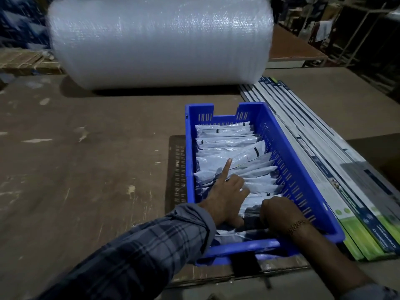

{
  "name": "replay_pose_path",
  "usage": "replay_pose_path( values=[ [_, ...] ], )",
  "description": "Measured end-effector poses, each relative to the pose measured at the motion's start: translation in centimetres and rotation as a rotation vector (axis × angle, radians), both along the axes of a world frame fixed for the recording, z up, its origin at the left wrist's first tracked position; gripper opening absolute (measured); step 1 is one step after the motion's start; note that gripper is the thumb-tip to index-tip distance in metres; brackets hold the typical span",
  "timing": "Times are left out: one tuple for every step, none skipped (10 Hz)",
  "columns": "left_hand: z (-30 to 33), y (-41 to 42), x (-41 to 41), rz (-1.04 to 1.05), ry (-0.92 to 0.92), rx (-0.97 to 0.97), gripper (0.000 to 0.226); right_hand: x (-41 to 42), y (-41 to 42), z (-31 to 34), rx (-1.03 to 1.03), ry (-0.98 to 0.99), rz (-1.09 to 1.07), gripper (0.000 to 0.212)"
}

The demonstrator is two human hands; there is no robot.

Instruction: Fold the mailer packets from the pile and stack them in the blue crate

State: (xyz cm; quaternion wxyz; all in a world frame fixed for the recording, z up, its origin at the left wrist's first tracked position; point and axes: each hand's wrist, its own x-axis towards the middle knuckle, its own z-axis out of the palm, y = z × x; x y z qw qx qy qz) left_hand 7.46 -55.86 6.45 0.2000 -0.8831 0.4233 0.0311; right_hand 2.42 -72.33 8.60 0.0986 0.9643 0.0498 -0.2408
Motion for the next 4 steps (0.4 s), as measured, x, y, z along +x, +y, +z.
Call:
replay_pose_path(
  values=[
    [0.5, 0.2, -0.2, -0.003, 0.056, -0.131, 0.079, 0.1, 0.1, 0.1, -0.014, 0.06, 0.005, 0.024],
    [1.7, 0.9, -0.4, 0.059, 0.299, -0.572, 0.056, 0.4, 0.3, 1.3, -0.063, 0.273, 0.069, 0.035],
    [4.5, 2.4, -1.1, 0.125, 0.412, -1.129, 0.055, 0.7, 0.8, 2.5, -0.038, 0.384, 0.025, 0.039],
    [7.5, 4.9, -1.6, 0.152, 0.223, -1.44, 0.052, 0.8, 2.5, 3.9, 0.061, 0.139, -0.075, 0.033]
  ],
)
